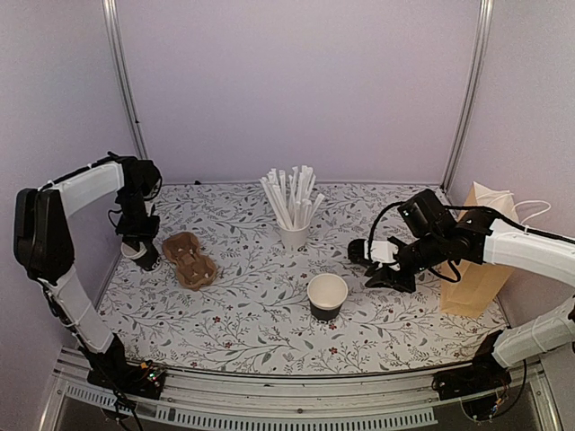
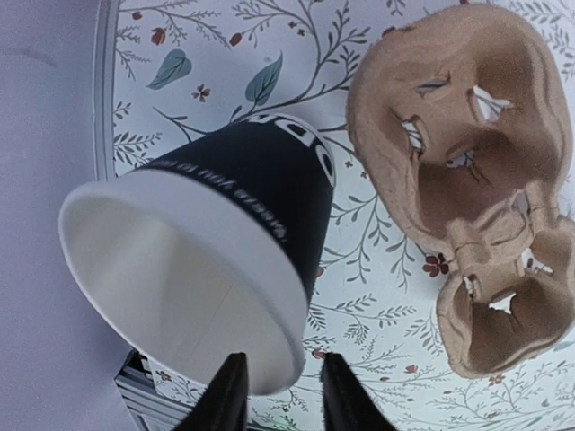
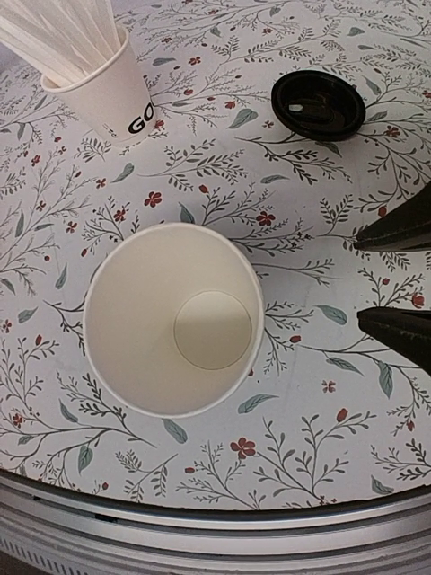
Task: Pack the takeout coffee
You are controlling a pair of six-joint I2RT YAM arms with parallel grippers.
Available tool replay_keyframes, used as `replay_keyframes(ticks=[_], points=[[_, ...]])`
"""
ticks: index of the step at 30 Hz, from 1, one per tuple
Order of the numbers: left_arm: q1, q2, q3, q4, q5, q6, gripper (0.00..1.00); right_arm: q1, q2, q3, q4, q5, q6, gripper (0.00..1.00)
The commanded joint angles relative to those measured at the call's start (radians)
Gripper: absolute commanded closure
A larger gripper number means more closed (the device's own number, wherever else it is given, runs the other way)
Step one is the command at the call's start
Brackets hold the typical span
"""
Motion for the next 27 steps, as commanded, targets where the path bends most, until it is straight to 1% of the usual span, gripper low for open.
replay_keyframes(ticks=[1, 4, 8, 13, 16, 20, 22, 24, 27], points=[[0.009, 0.009, 0.039, -0.001, -0.043, -0.006, 0.6, -0.003, 0.006, -0.011, 0.015, -0.002, 0.014, 0.76], [0.009, 0.013, 0.045, 0.002, -0.043, -0.008, 0.48, -0.002, 0.008, -0.011, 0.015, -0.001, 0.014, 0.76], [0.007, 0.014, 0.058, 0.005, -0.05, -0.01, 0.42, -0.002, 0.006, -0.012, 0.014, -0.002, 0.017, 0.76], [0.006, 0.005, 0.08, 0.0, -0.061, -0.012, 0.42, -0.003, 0.002, -0.015, 0.013, 0.003, 0.018, 0.76], [-0.004, -0.019, 0.138, -0.014, -0.09, -0.037, 0.44, -0.004, -0.007, -0.01, 0.02, 0.008, 0.028, 0.76], [-0.033, -0.087, 0.233, 0.053, -0.092, -0.004, 0.45, -0.04, -0.02, 0.006, 0.06, 0.05, 0.059, 0.77], [-0.075, -0.125, 0.256, 0.107, -0.071, 0.033, 0.44, -0.068, -0.025, 0.028, 0.068, 0.054, 0.07, 0.77], [-0.151, -0.168, 0.26, 0.169, -0.06, 0.074, 0.44, -0.088, -0.034, 0.039, 0.067, 0.049, 0.082, 0.77], [-0.262, -0.21, 0.271, 0.22, -0.11, 0.118, 0.43, -0.097, -0.042, 0.036, 0.051, 0.047, 0.081, 0.77]])
